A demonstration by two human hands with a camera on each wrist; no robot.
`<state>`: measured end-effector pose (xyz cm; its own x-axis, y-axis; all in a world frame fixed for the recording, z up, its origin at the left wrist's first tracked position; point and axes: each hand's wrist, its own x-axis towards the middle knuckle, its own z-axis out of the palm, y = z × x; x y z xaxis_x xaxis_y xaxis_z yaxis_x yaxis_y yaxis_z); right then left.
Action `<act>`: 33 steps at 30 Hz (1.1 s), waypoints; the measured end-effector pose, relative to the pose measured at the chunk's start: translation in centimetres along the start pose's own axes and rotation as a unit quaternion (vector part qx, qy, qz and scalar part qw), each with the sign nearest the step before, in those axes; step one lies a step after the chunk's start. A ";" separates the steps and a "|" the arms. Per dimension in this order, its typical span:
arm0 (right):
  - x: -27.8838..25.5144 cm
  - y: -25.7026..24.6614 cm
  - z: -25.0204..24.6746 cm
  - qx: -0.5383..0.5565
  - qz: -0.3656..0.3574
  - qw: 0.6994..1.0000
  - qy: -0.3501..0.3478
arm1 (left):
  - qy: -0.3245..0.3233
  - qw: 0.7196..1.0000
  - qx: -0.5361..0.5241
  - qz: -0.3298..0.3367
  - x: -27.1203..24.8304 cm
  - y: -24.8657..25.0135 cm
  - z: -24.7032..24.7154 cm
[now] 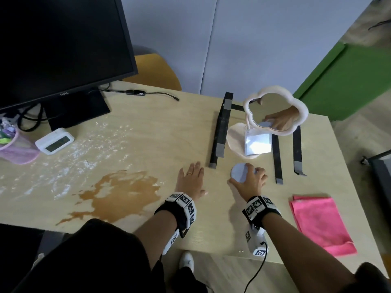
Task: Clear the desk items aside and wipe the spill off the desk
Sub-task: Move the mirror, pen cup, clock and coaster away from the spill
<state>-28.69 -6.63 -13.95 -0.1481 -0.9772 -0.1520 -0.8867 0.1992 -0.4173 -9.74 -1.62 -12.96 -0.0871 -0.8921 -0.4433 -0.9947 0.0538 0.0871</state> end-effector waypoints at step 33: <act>-8.5 -35.6 12.1 -0.066 -0.517 0.845 -0.123 | 0.073 0.931 -0.133 -0.331 -16.8 -29.0 1.5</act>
<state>9.43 -4.57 -8.67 0.8162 -0.5760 0.0443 -0.5299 -0.7771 -0.3397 20.46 12.45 -9.37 0.5690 -0.7426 -0.3533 -0.7770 -0.6262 0.0646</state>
